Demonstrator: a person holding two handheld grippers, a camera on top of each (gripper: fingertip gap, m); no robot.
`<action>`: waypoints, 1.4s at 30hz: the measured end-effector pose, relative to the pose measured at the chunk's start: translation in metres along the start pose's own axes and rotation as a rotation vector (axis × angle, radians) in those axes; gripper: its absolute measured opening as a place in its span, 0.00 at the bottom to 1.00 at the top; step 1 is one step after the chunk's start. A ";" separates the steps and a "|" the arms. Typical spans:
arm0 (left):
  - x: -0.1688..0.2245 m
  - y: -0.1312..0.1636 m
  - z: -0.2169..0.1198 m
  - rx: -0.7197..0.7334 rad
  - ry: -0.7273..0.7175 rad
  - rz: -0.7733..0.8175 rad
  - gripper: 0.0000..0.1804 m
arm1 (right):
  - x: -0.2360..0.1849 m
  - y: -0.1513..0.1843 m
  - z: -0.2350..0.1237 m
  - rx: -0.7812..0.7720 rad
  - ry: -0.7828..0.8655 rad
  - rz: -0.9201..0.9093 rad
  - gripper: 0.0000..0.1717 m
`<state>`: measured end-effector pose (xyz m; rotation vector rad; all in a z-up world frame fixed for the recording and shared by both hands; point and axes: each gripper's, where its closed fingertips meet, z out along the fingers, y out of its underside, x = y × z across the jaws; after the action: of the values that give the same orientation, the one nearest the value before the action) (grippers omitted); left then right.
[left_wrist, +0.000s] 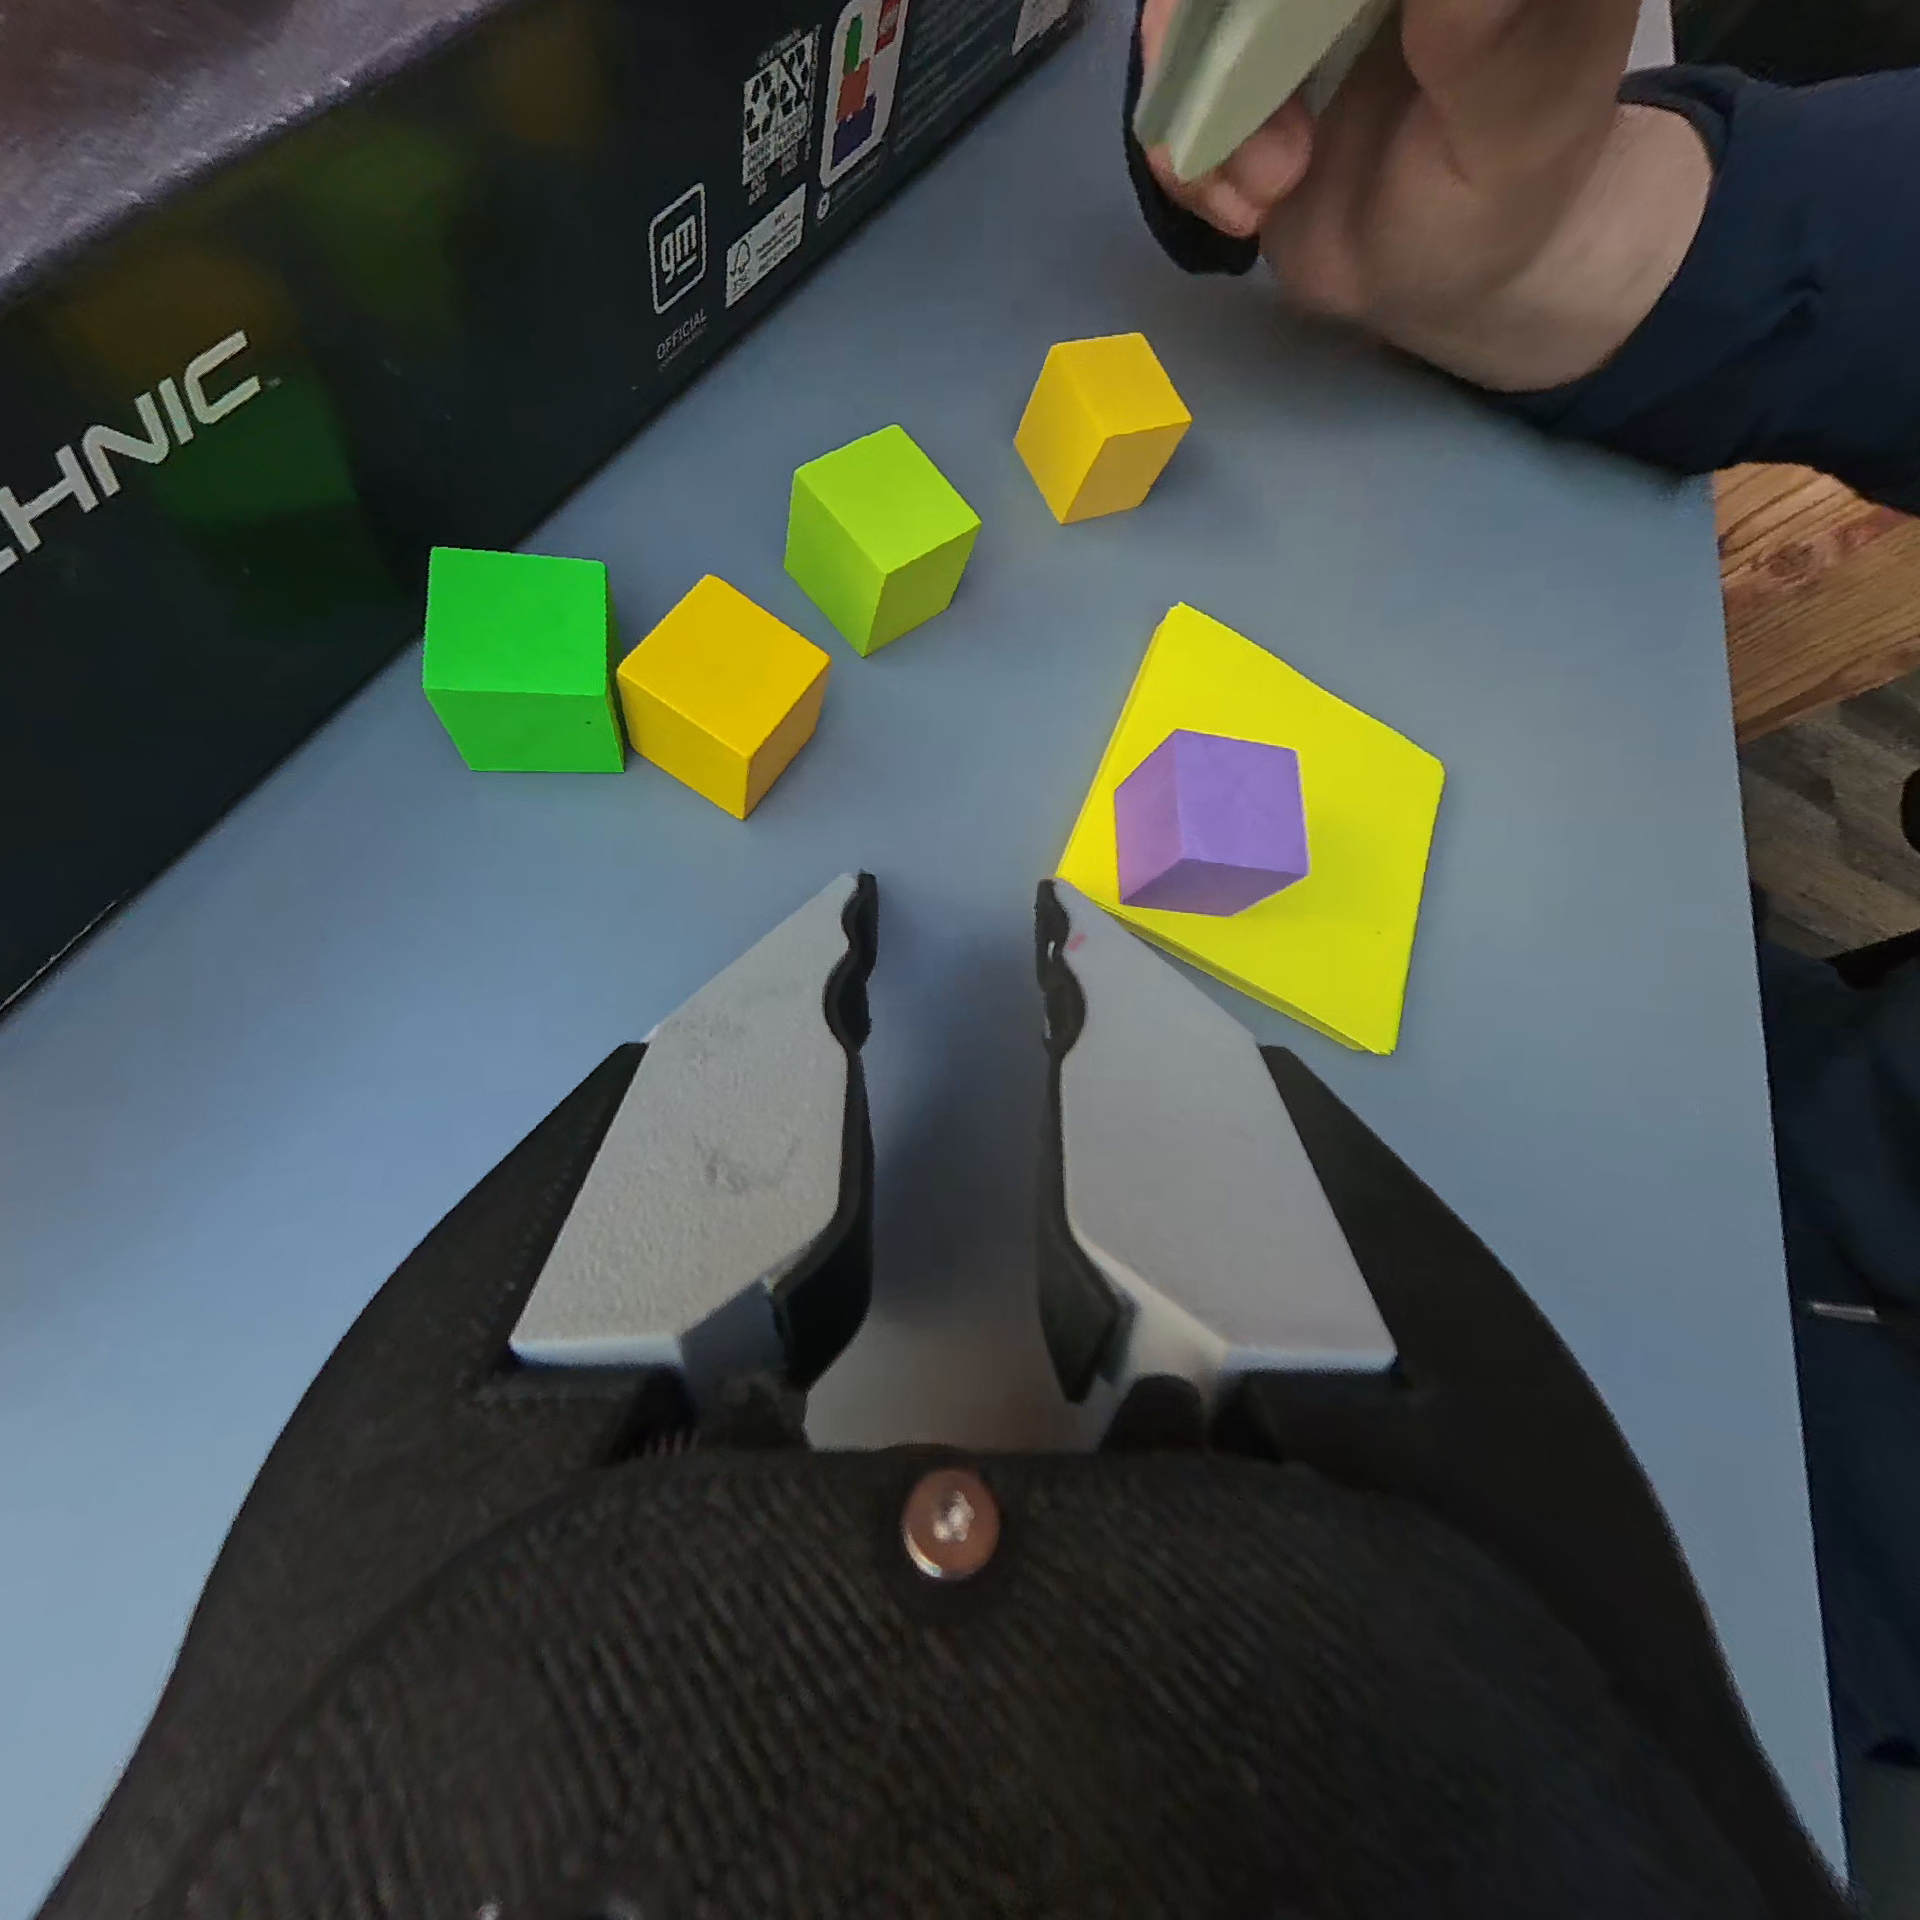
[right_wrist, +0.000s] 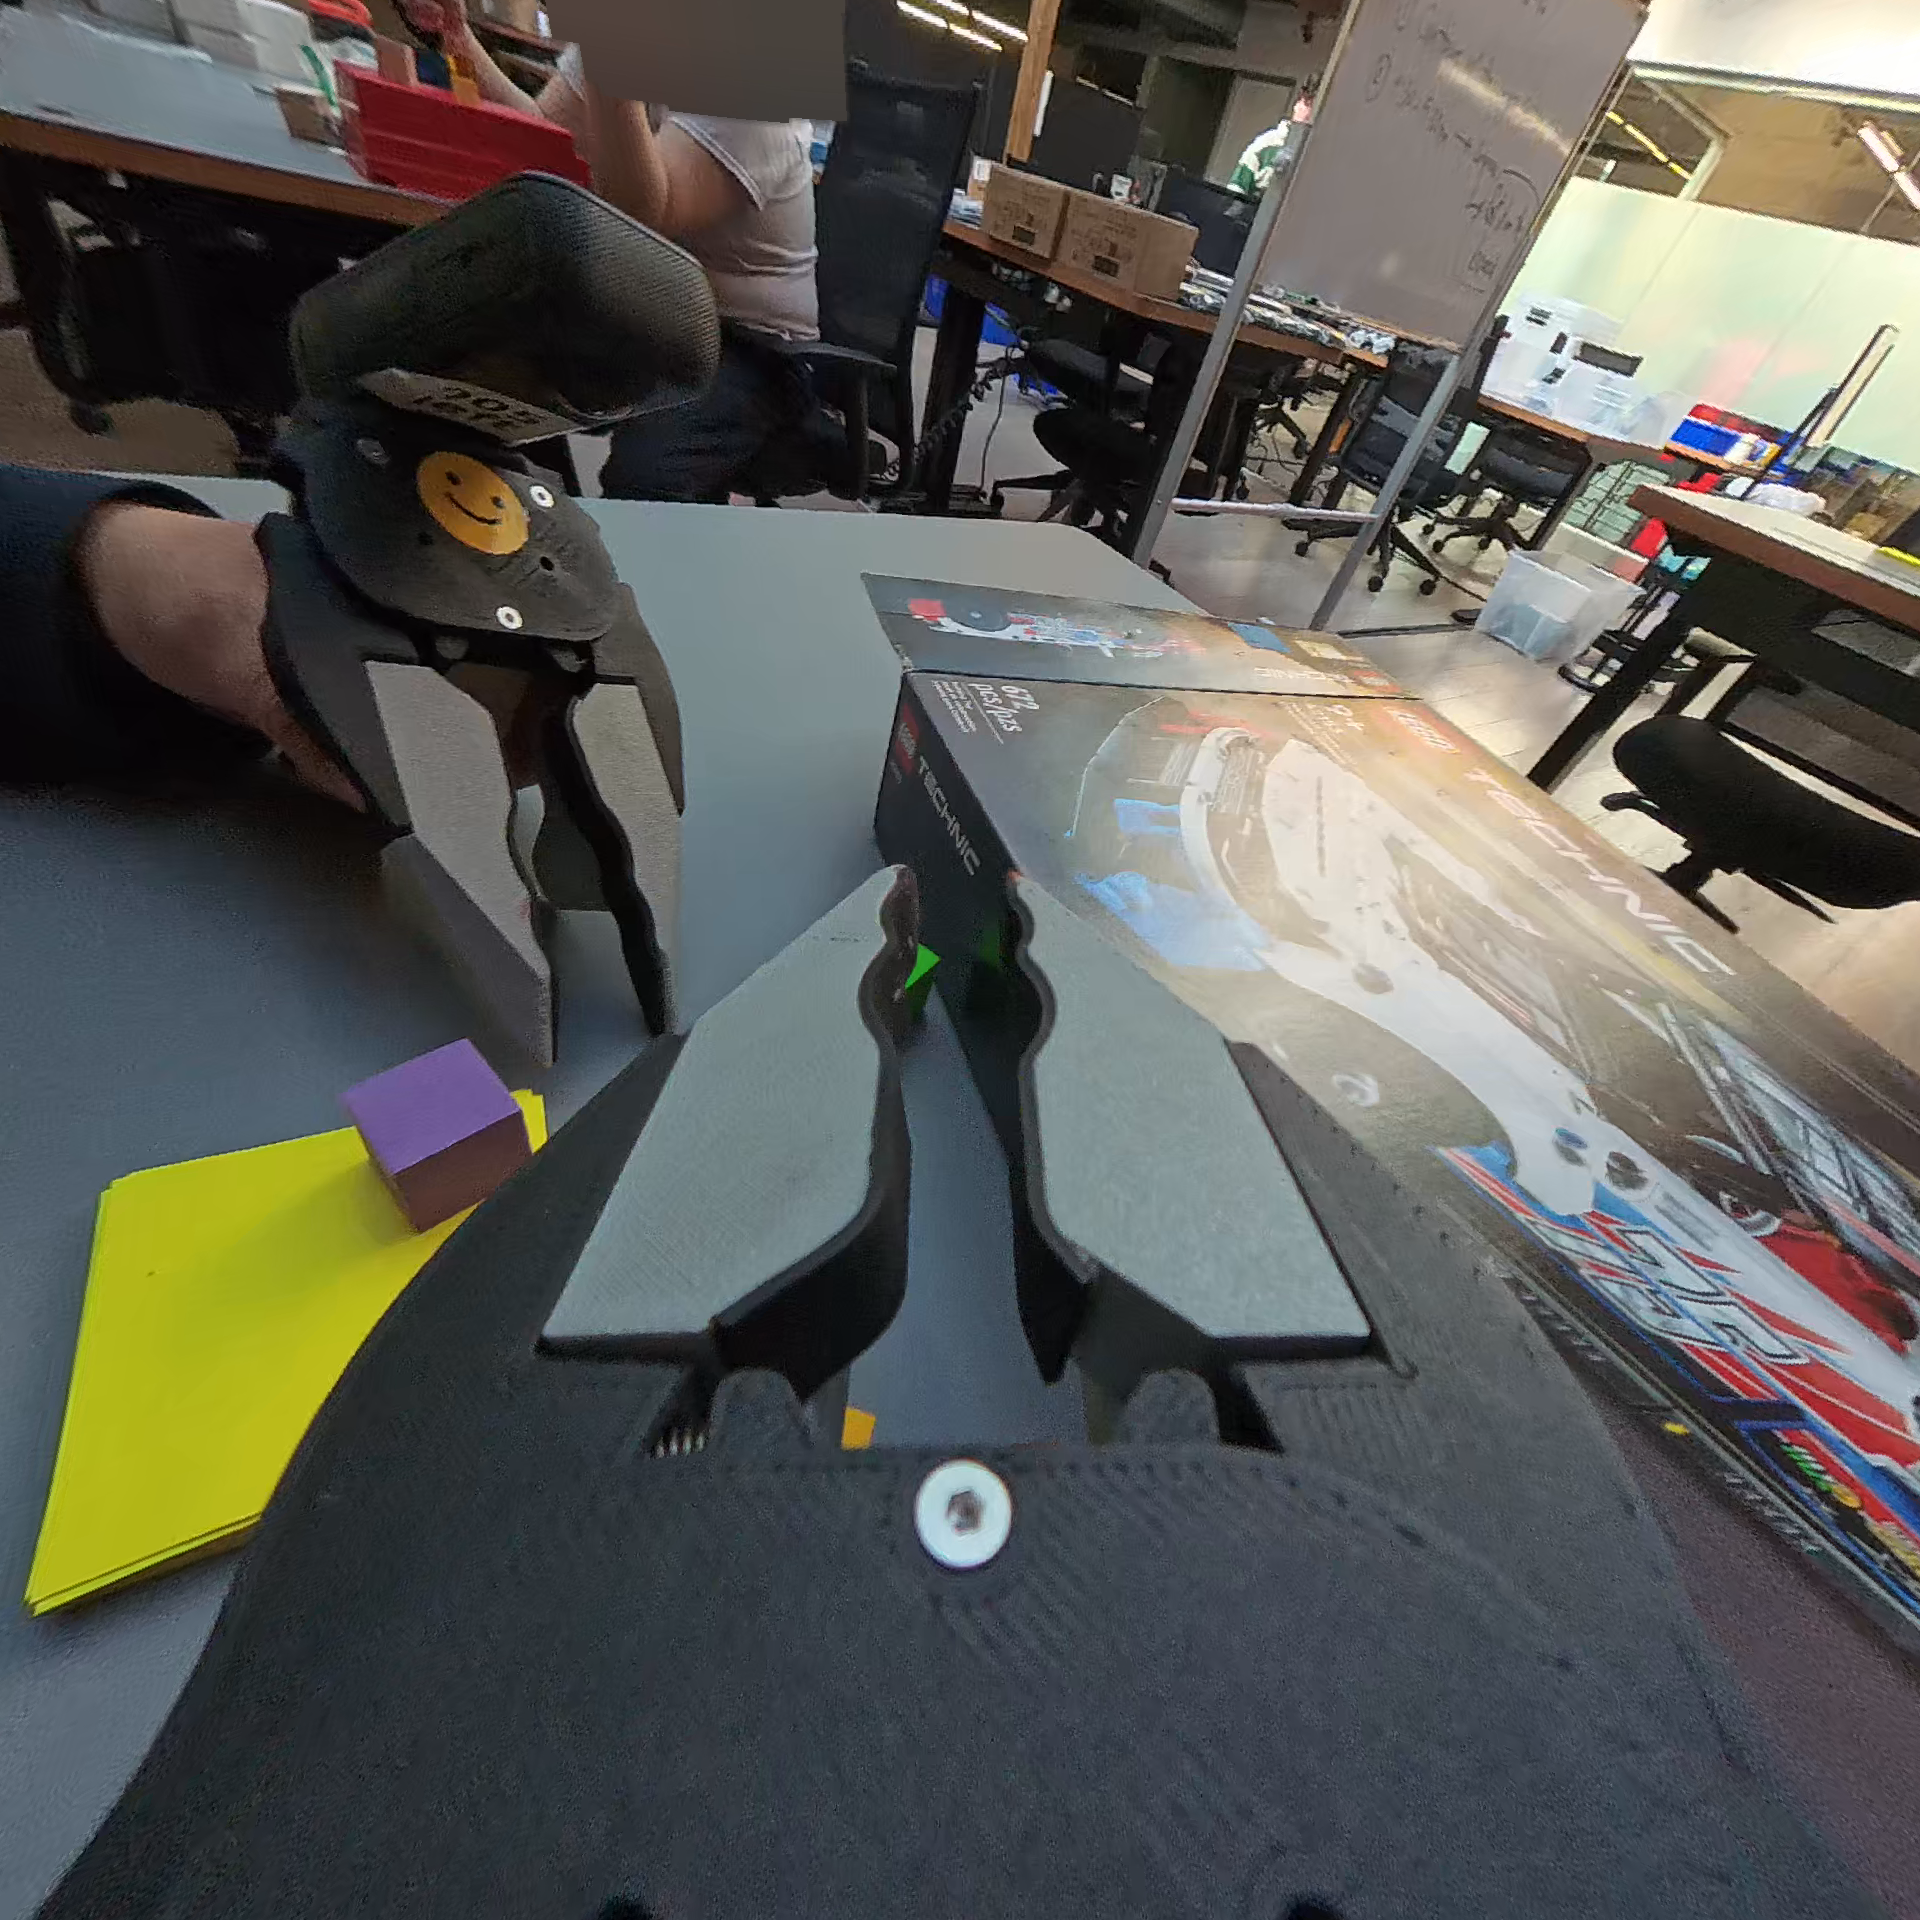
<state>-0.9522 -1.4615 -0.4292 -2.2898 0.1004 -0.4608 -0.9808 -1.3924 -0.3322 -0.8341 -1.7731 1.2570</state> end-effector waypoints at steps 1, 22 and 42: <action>0.000 0.000 0.000 0.000 -0.002 -0.003 0.15 | -0.003 0.003 -0.002 0.001 -0.018 0.005 0.06; -0.002 -0.001 0.000 0.005 -0.020 -0.004 0.16 | 0.021 0.025 -0.023 -0.129 0.093 -0.132 0.00; -0.048 -0.002 -0.018 0.100 -0.282 -0.230 0.14 | 0.010 0.022 -0.023 -0.044 0.000 -0.003 0.00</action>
<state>-1.0034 -1.4629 -0.4306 -2.2516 -0.3223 -0.2482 -0.9638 -1.3674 -0.3462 -0.8559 -1.8071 1.2192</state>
